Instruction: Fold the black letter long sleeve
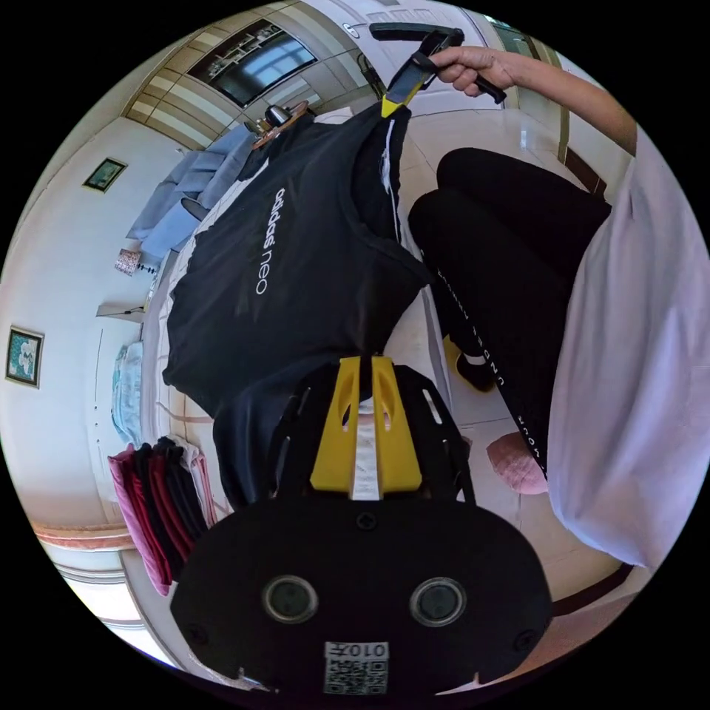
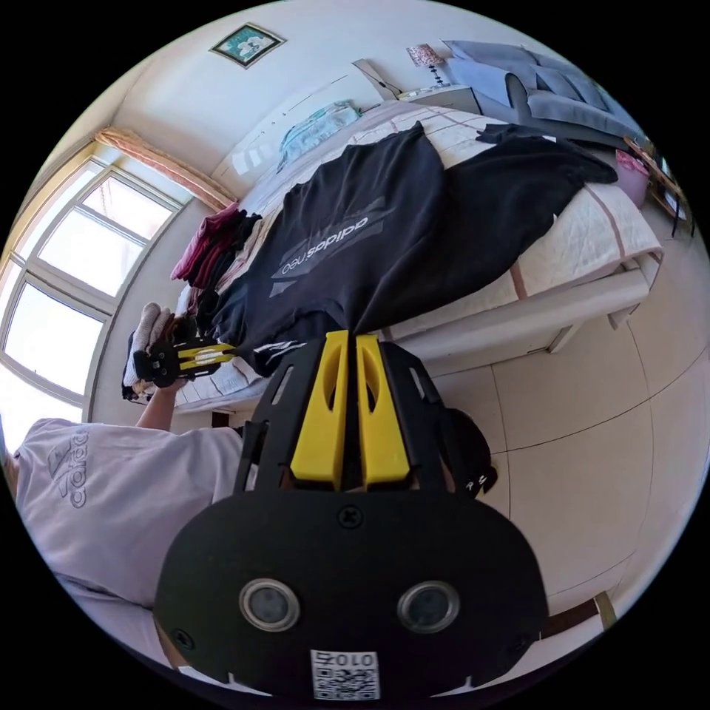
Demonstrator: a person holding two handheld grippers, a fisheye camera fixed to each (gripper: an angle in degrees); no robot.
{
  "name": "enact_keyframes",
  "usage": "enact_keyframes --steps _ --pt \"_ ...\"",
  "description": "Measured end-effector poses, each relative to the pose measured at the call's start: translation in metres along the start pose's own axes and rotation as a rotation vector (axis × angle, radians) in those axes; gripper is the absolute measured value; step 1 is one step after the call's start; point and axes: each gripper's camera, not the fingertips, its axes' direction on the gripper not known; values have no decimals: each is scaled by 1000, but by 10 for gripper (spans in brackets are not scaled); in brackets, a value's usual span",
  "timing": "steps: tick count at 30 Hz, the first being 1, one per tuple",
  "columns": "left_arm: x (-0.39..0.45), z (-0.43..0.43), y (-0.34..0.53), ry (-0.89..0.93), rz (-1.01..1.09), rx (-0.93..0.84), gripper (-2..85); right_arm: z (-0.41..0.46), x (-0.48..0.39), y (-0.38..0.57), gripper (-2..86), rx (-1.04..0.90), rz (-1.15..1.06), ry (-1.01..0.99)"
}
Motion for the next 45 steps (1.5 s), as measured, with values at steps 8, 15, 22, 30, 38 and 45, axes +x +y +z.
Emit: enact_keyframes --steps 8,15,22,30,38,45 --pt "-27 -20 10 89 -48 -4 0 50 17 9 37 -126 55 15" --pt "-42 -16 8 155 -82 -42 1 69 19 27 36 -110 82 10" --pt "-87 -5 55 352 -346 102 24 98 -5 38 50 -101 60 142" --pt "-126 -100 180 34 -878 -19 70 89 -103 46 44 141 -191 261" --pt "-233 -99 306 -187 -1262 -159 81 229 -176 9 25 -121 -372 22" --pt "-249 -107 414 142 -1493 159 41 195 -209 49 22 -9 -396 145"
